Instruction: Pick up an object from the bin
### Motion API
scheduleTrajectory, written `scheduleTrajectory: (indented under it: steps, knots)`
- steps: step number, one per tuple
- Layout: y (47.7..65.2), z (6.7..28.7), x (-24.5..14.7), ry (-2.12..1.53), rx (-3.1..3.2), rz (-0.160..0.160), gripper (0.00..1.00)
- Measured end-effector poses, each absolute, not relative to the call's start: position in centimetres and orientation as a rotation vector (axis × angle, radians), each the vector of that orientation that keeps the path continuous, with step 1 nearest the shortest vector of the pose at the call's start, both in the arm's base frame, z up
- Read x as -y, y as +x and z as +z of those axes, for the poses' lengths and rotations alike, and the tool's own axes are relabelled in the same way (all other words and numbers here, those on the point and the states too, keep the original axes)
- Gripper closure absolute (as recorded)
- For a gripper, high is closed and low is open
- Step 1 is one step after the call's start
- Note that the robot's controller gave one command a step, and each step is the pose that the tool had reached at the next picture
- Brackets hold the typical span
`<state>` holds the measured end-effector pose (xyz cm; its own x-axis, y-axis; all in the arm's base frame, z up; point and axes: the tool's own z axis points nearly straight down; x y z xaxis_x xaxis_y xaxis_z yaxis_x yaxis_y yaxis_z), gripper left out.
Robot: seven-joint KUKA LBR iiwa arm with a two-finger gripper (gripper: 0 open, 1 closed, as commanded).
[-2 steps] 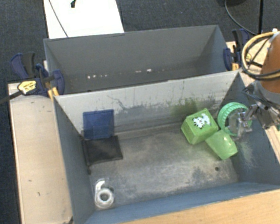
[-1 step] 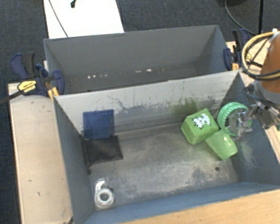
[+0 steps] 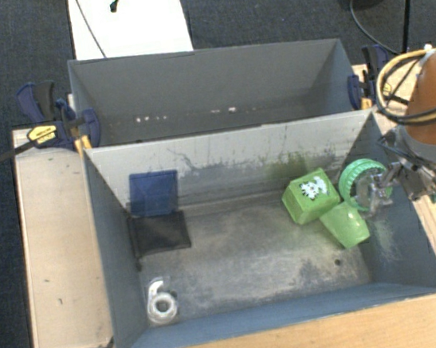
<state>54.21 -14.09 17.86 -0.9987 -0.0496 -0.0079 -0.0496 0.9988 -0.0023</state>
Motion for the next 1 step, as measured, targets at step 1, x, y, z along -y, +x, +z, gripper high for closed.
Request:
scheduleTrajectory:
  steps: [1]
  knots:
    - [51.36, 15.67, 13.07, -0.248, -3.123, -0.004, 1.00]
